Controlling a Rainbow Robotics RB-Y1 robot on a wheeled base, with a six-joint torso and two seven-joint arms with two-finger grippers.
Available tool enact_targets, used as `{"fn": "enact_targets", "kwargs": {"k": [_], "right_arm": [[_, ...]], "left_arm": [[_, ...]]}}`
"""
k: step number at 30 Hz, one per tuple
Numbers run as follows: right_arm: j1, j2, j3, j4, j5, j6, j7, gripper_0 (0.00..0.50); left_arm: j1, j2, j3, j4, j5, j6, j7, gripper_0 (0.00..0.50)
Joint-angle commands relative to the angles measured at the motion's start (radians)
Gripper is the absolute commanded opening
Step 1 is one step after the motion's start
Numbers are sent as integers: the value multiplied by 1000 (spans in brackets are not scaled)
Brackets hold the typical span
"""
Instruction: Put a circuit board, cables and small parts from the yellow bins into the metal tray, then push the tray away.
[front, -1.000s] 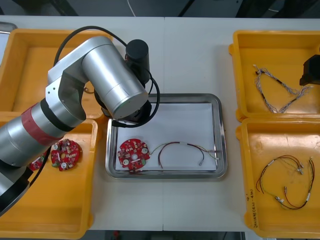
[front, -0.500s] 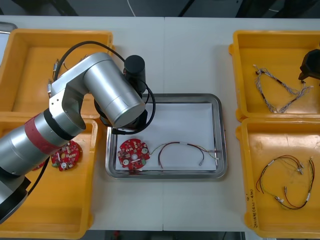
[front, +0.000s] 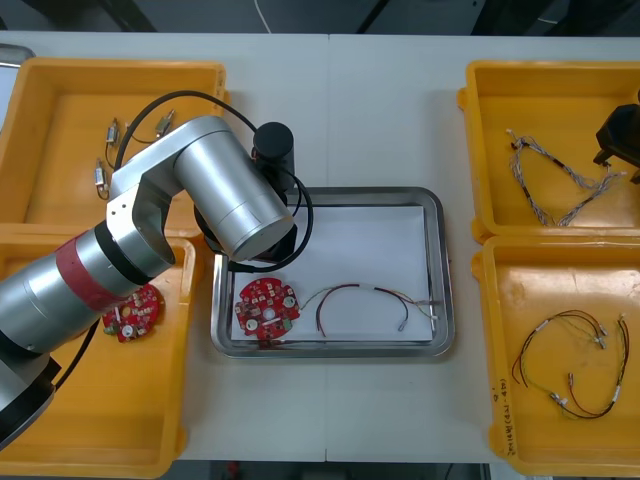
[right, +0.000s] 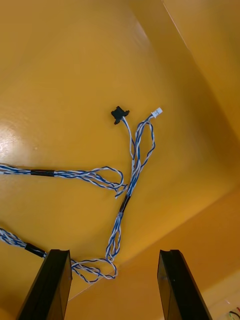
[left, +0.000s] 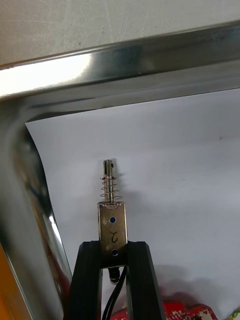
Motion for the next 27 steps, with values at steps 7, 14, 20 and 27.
{"fn": "enact_targets", "kwargs": {"k": [7, 14, 20, 27], "right_arm": [[-46, 8, -26, 50, -8, -49, -233, 500], [-44, 20, -24, 84, -7, -87, -254, 500], [-44, 23, -20, 133, -10, -139, -260, 500], [-44, 34, 2, 191, -21, -198, -279, 500]], "left_arm": [[8, -9, -14, -22, -7, -9, 106, 500], [9, -4, -15, -42, -4, -7, 122, 500], [8, 2, -4, -80, -6, 6, 134, 500], [8, 11, 75, -171, 8, 86, 143, 500]]}}
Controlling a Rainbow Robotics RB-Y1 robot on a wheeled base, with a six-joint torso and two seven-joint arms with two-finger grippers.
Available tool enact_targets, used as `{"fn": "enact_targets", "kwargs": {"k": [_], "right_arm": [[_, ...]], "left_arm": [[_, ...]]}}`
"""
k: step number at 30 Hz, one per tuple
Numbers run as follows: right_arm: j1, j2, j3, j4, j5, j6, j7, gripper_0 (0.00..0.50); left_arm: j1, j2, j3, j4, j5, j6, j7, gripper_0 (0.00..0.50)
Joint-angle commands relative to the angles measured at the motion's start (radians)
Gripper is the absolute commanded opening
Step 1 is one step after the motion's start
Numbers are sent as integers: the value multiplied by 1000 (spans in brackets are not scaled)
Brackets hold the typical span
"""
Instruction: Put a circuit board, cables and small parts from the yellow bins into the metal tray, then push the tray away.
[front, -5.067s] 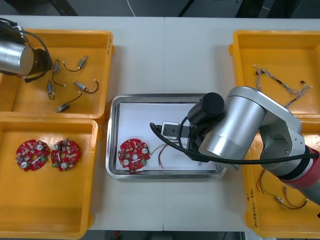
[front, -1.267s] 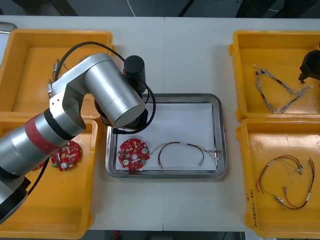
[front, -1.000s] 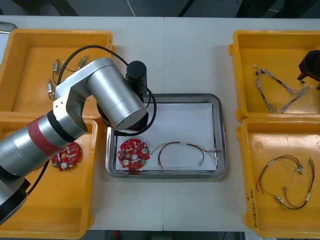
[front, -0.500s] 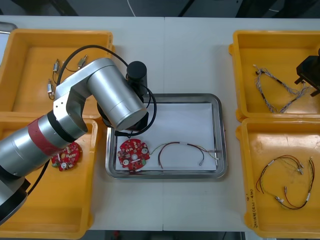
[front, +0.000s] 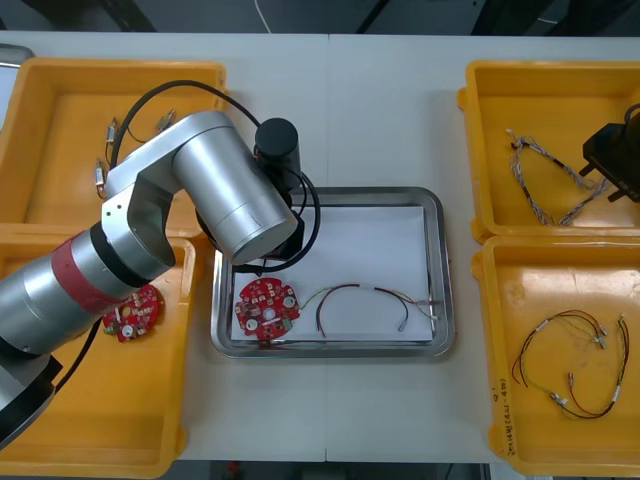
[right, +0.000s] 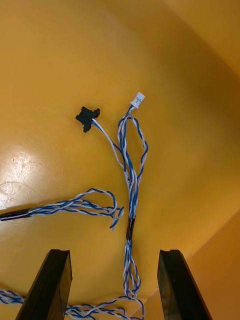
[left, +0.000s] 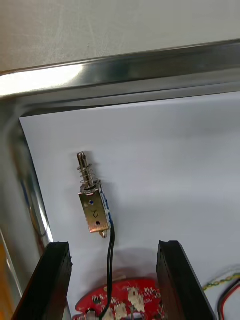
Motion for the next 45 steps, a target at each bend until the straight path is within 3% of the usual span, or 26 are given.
{"fn": "enact_targets", "kwargs": {"k": [1, 7, 20, 29, 45], "right_arm": [[-44, 14, 2, 33, -16, -41, -60, 500], [-44, 27, 3, 39, -34, -51, -88, 500], [-38, 29, 23, 59, -57, -44, -124, 500], [-24, 29, 32, 59, -54, -54, -130, 500], [1, 26, 63, 59, -39, -84, -124, 500]], "left_arm": [[8, 11, 76, -97, 9, 61, 74, 500], [8, 48, 156, -197, 34, 122, 72, 500], [6, 179, 413, -295, 184, 240, 25, 500], [6, 249, 556, -220, 252, 240, -98, 500], [-3, 299, 697, -2, 235, 240, -391, 500]]}}
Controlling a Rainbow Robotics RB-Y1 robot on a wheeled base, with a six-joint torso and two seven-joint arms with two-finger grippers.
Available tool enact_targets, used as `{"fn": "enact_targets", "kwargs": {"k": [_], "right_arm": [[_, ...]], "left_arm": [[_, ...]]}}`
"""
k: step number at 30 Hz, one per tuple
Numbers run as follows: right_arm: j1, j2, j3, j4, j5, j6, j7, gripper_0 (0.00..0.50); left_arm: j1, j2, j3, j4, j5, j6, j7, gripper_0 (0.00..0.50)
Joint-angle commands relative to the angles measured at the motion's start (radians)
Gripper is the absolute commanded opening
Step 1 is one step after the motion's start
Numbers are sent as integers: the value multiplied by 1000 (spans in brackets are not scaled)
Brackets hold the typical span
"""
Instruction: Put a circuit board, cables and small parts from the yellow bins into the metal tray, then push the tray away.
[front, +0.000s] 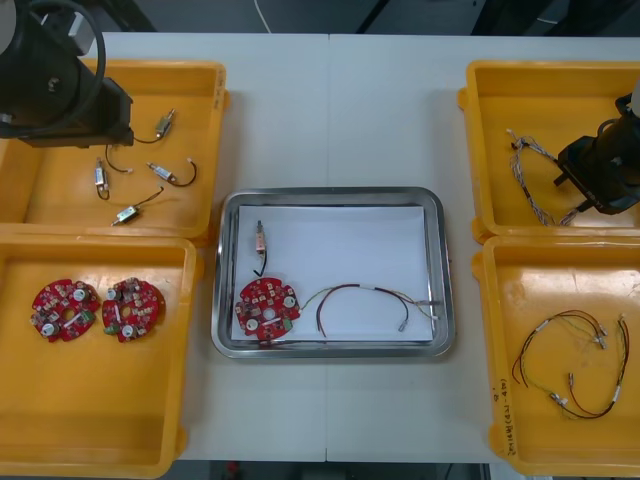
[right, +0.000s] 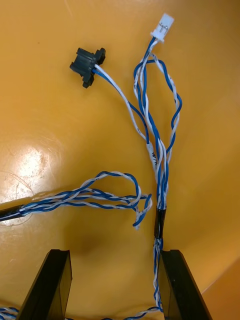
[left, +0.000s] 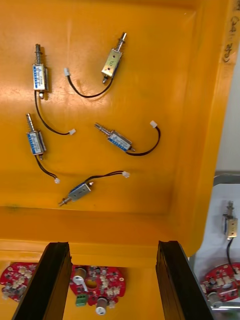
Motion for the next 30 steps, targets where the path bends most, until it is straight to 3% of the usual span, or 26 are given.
{"fn": "enact_targets", "kwargs": {"k": [1, 21, 30], "right_arm": [[2, -1, 13, -12, 13, -9, -11, 500], [31, -23, 13, -12, -10, -25, 4, 500], [43, -21, 13, -12, -20, -33, -2, 500]], "left_arm": [[-7, 53, 50, 63, -11, 7, -41, 500], [-79, 50, 30, 402, -50, -182, -239, 500], [-89, 42, -17, 529, -56, -346, -278, 500]]}}
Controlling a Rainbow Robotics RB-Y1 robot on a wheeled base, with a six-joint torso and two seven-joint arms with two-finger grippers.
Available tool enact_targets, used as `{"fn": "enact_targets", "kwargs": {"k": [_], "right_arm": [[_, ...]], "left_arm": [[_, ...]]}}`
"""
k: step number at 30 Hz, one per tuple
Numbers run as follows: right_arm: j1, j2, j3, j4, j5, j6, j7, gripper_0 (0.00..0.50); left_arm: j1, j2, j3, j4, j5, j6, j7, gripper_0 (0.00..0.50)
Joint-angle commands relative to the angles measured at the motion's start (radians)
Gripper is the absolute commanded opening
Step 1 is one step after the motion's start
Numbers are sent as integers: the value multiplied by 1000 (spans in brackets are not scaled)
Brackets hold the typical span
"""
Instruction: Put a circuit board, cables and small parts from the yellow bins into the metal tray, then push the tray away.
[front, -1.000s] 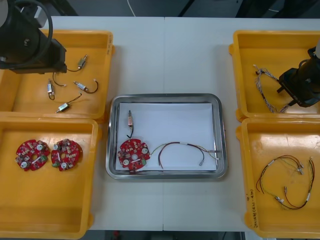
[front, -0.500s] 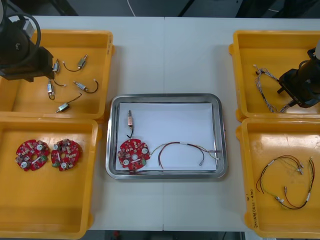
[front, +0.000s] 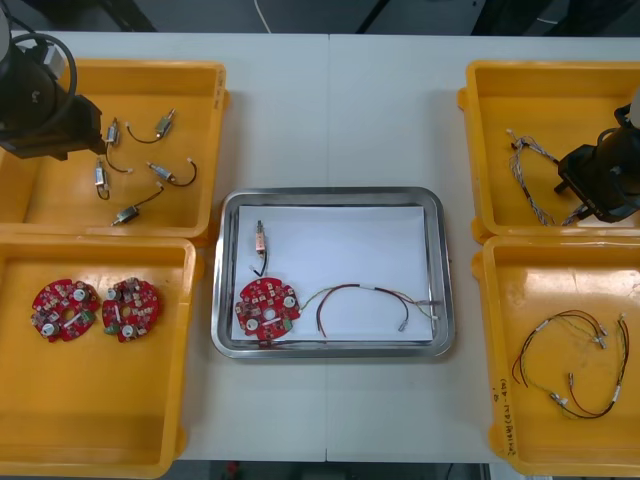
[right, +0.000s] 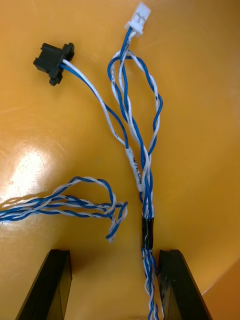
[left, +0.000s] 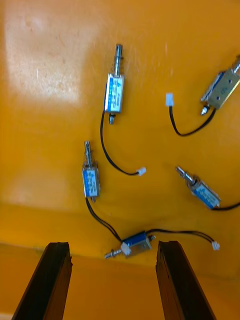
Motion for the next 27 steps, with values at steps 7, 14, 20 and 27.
{"fn": "enact_targets", "kwargs": {"k": [7, 14, 20, 27], "right_arm": [[24, -23, 15, -12, -29, -32, 4, 128], [27, -23, 21, -12, -36, -37, 7, 0], [28, -23, 21, -12, -38, -41, 9, 0], [28, -33, 21, -55, -22, -3, 25, 0]], "left_arm": [[-58, 15, -64, 140, -18, -175, -139, 500], [-58, 5, -110, 200, -15, -250, -160, 500], [-58, -6, -147, 227, -13, -278, -168, 500], [-56, -20, -184, 259, -13, -316, -169, 500]]}}
